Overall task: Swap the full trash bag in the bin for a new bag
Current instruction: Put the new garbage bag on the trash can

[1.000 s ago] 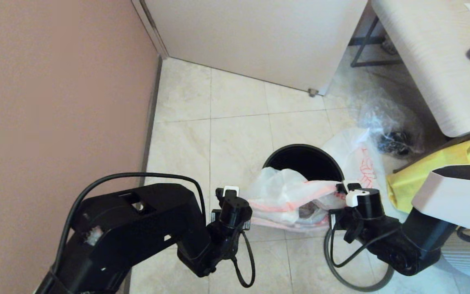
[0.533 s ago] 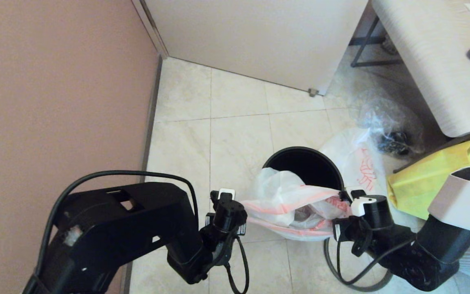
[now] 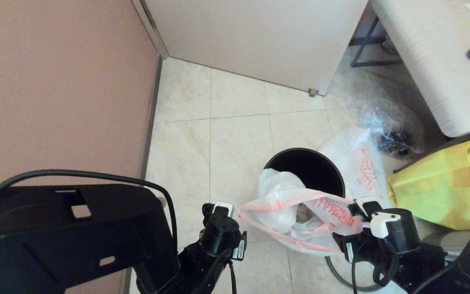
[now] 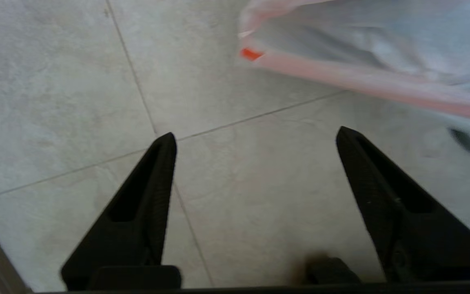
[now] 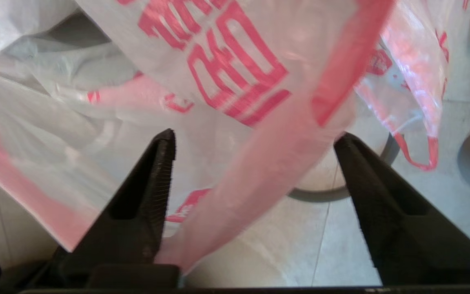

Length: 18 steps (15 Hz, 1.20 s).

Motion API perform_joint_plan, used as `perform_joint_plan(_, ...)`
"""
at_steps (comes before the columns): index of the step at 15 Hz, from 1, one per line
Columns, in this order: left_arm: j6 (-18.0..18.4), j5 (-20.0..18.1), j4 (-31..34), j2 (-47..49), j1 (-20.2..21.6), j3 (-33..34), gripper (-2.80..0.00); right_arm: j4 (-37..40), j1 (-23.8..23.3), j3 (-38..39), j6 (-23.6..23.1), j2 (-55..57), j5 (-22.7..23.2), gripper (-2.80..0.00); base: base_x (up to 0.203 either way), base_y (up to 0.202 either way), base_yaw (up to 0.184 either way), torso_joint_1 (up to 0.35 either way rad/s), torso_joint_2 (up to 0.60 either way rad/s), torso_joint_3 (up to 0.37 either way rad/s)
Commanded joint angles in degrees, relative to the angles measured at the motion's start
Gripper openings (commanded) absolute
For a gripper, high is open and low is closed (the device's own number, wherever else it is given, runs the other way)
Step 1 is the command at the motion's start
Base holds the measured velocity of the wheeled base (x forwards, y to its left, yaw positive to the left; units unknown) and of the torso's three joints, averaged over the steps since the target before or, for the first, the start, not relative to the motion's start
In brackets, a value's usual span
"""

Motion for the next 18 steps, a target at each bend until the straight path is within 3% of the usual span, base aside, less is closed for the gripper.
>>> perform_joint_plan(1,-0.6,0.1,-0.1,-2.1,-0.6,0.8,0.00,-0.5,-0.2,0.7,0.1,-1.1,-0.1,0.00,0.000,0.000,0.000,0.000,0.00,0.000)
perform_joint_plan(5,-0.7,0.0,2.0,-4.5,-1.9,0.6,0.00,-11.1,-0.1,3.4,0.2,-1.3,2.6,0.00,0.000,0.000,0.000,0.000,0.00,0.000)
perform_joint_plan(7,-0.8,-1.8,4.9,-5.6,-2.1,0.2,0.00,-12.2,-0.4,6.3,0.2,-1.7,3.7,0.00,0.000,0.000,0.000,0.000,0.00,0.000)
perform_joint_plan(10,-1.8,-2.3,9.9,-5.3,-2.1,-4.2,0.00,-11.4,-4.6,6.7,-0.8,2.2,4.1,0.00,0.000,0.000,0.000,0.000,0.00,0.000)
perform_joint_plan(13,-3.9,-4.0,17.3,-5.5,-2.8,-10.5,0.00,-16.5,-5.8,8.6,1.2,-0.2,14.6,0.00,0.000,0.000,0.000,0.000,0.00,0.000)
perform_joint_plan(16,-9.2,-5.8,30.9,-5.3,-4.6,-20.0,0.00,-17.7,-7.4,9.9,1.7,-0.6,20.1,0.00,0.000,0.000,0.000,0.000,0.00,0.000)
perform_joint_plan(18,-16.5,-7.7,44.0,-5.2,-6.0,-26.6,0.00,-17.8,-9.4,10.0,1.3,-0.3,22.3,0.00,0.000,0.000,0.000,0.000,0.00,0.000)
